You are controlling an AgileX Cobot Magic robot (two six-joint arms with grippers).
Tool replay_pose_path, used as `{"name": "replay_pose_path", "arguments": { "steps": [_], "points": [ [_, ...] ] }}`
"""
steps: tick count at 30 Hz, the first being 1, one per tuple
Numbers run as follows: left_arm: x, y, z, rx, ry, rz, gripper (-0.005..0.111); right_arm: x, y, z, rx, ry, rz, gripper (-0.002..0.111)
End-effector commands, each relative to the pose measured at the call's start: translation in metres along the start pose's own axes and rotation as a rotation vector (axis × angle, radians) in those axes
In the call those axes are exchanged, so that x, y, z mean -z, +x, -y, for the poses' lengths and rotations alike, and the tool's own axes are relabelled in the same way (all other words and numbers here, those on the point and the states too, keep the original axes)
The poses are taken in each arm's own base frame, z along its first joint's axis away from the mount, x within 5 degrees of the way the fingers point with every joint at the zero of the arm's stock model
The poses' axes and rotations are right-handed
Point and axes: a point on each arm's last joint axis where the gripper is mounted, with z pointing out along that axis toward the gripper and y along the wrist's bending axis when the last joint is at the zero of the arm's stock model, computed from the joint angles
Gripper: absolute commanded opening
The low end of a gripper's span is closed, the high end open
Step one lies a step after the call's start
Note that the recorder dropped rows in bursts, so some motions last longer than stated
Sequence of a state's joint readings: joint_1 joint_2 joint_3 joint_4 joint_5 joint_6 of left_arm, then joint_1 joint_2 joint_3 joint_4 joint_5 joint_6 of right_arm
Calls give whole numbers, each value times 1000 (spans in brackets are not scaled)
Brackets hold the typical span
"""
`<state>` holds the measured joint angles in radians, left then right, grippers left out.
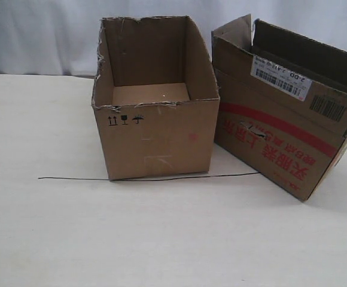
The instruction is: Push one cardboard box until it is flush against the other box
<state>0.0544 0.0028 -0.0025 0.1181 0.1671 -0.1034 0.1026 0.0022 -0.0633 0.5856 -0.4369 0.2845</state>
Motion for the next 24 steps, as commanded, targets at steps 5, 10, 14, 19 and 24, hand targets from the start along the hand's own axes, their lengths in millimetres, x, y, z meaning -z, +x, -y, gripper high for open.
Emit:
{"name": "replay_pose_path", "arguments": {
  "steps": [5, 10, 14, 19, 24],
  "points": [
    [0, 1, 0, 0, 6, 1, 0, -30, -11, -17, 311, 102, -58, 5],
    [0, 1, 0, 0, 6, 1, 0, -94, -7, -46, 652, 131, -302, 5],
    [0, 1, 0, 0, 6, 1, 0, -145, 2, -63, 695, 132, -437, 5],
    [0, 1, 0, 0, 6, 1, 0, -183, 1, -63, 908, 207, -465, 5],
    [0, 1, 0, 0, 6, 1, 0, -203, -9, -48, 1234, 421, -472, 5]
  ]
}}
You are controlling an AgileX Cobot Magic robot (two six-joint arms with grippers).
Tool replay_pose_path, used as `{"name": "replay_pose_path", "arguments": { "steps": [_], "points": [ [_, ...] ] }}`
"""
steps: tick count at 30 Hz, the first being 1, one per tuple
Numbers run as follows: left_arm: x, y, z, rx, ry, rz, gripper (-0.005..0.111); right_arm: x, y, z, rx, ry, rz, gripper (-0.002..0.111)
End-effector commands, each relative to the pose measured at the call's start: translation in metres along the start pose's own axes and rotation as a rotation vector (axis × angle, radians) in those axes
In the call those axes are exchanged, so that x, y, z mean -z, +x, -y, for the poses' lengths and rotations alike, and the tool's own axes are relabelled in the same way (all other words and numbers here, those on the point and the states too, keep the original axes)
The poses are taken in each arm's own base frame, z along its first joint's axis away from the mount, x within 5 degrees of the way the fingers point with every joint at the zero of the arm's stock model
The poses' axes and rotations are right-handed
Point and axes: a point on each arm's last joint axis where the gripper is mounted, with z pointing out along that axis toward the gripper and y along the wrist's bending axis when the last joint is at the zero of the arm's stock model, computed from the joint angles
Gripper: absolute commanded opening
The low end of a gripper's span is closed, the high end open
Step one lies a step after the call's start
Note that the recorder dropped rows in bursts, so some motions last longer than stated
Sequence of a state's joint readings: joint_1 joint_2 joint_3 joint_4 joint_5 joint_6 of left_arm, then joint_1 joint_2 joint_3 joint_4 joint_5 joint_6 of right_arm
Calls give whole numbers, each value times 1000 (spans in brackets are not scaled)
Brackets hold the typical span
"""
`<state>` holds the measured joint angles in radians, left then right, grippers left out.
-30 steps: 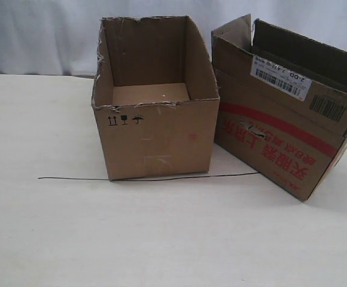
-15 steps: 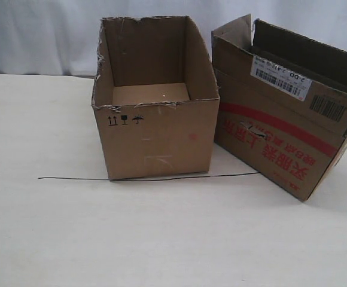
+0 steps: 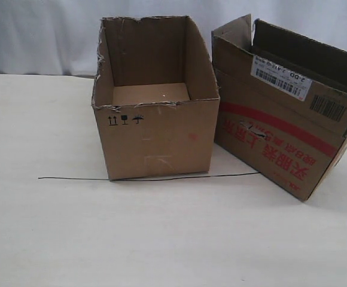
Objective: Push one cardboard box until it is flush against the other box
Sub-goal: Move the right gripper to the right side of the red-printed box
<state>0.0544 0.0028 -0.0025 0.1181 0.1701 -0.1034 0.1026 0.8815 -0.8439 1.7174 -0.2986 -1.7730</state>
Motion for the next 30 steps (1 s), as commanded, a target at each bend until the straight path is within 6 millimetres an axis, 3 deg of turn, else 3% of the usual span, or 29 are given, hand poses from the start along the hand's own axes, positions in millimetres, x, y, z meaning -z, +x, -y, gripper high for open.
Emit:
{"name": "replay_pose_path", "arguments": {
  "steps": [1, 4, 9, 12, 14, 16, 19, 22, 26, 30],
  "points": [
    [0, 0, 0, 0, 7, 4, 0, -18, 0, 18, 296, 239, -119, 5],
    [0, 0, 0, 0, 7, 4, 0, -26, -4, 16, 311, 241, -124, 5],
    [0, 0, 0, 0, 8, 11, 0, -27, -38, 8, -92, 75, 55, 5],
    [0, 0, 0, 0, 8, 11, 0, -32, -59, 4, -312, -169, 142, 5],
    [0, 0, 0, 0, 8, 11, 0, -38, -63, -5, -389, -396, 130, 5],
    [0, 0, 0, 0, 8, 11, 0, -46, -55, -11, -469, -601, 4, 5],
    [0, 0, 0, 0, 8, 11, 0, -57, -24, -7, -356, -716, -392, 5],
    [0, 0, 0, 0, 8, 11, 0, -64, 3, 13, -181, -557, -739, 5],
    [0, 0, 0, 0, 8, 11, 0, -66, 17, 38, -8, -218, -824, 5],
    [0, 0, 0, 0, 8, 11, 0, -68, 46, 34, 92, -197, -867, 5]
  ]
}}
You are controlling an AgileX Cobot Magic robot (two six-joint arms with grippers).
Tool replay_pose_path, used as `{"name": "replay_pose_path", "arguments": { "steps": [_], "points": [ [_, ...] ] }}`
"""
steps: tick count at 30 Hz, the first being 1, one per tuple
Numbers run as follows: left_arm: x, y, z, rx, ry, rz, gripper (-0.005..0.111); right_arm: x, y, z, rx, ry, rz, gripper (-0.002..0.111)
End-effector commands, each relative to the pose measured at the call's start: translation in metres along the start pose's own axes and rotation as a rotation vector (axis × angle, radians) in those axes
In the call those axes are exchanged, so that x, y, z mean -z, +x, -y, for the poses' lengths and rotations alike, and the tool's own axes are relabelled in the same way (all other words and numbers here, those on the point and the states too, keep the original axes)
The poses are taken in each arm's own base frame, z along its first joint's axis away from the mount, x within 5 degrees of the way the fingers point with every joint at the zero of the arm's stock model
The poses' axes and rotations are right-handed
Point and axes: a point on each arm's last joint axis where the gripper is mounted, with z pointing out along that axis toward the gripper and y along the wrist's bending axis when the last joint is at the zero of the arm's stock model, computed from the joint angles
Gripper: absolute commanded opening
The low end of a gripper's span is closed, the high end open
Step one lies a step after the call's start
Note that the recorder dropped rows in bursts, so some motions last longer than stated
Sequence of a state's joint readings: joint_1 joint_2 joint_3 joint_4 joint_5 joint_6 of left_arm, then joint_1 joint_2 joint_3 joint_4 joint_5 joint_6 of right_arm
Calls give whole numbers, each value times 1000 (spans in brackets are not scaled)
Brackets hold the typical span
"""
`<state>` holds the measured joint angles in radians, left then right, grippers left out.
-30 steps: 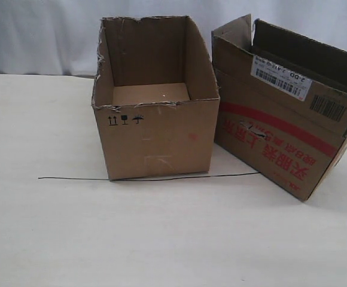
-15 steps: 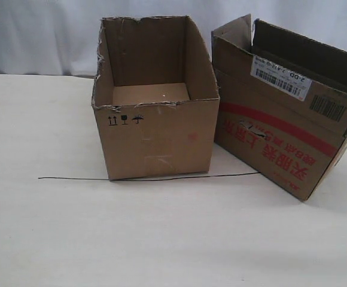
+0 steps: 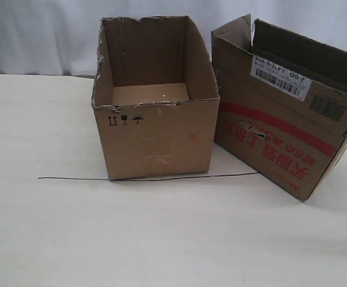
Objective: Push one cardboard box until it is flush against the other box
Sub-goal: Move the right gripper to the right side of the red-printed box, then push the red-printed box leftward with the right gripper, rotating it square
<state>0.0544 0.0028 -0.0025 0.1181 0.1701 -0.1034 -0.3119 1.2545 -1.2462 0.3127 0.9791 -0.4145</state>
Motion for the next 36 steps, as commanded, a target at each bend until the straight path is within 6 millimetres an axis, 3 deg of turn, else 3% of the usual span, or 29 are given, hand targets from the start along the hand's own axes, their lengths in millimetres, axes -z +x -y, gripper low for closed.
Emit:
{"name": "replay_pose_path", "arguments": {
  "steps": [1, 6, 11, 18, 21, 27, 36],
  "points": [
    [0, 0, 0, 0, 8, 11, 0, -25, 22, 0, 49, 76, -46, 5],
    [0, 0, 0, 0, 8, 11, 0, -54, 63, 4, 2, 124, 21, 5],
    [0, 0, 0, 0, 7, 8, 0, -86, 118, 0, -177, 68, 9, 5],
    [0, 0, 0, 2, 7, 6, 0, -106, 163, -19, -365, -69, 99, 5],
    [0, 0, 0, 2, 7, 6, 0, -109, 165, -28, -351, -176, 167, 5],
    [0, 0, 0, 2, 7, 6, 0, -125, 170, -34, -217, -278, 122, 5],
    [0, 0, 0, 2, 7, 6, 0, -125, 148, -36, -115, -347, 198, 5]
  ]
}}
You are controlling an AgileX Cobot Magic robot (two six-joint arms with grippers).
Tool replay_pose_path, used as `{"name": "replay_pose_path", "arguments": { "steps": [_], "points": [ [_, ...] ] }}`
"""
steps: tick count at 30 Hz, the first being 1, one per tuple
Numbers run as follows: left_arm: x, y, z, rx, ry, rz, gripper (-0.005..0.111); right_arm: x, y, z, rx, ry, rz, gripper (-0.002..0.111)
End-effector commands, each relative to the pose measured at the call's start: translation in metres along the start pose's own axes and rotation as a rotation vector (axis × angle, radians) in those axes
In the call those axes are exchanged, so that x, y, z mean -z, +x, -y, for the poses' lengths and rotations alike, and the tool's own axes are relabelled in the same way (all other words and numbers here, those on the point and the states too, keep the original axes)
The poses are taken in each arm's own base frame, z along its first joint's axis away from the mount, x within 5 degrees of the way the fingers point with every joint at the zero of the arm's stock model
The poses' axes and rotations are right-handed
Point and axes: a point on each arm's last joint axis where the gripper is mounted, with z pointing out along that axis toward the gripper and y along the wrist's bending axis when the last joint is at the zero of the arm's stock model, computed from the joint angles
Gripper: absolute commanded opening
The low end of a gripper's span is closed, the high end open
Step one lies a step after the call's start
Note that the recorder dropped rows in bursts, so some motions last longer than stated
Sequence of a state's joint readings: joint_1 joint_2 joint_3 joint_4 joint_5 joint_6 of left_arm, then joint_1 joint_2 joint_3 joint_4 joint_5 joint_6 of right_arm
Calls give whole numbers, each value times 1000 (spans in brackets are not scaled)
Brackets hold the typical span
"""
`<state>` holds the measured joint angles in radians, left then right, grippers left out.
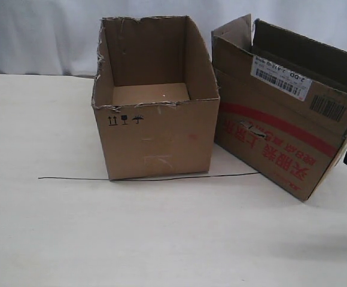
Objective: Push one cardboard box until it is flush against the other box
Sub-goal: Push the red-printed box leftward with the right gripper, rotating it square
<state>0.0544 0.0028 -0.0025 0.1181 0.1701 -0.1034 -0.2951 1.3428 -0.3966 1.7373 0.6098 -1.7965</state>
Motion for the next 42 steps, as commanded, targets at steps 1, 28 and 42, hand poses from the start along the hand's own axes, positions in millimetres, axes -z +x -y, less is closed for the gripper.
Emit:
{"name": "replay_pose_path", "arguments": {
  "steps": [1, 28, 42],
  "points": [
    [0, 0, 0, 2, 7, 6, 0, 0, -11, -1, 55, -26, 36, 5],
    [0, -1, 1, -1, 8, 16, 0, -56, -16, -7, 14, -396, -34, 5],
    [0, -1, 1, -1, 8, 16, 0, -28, -30, -49, 87, -589, -238, 5]
  ]
}}
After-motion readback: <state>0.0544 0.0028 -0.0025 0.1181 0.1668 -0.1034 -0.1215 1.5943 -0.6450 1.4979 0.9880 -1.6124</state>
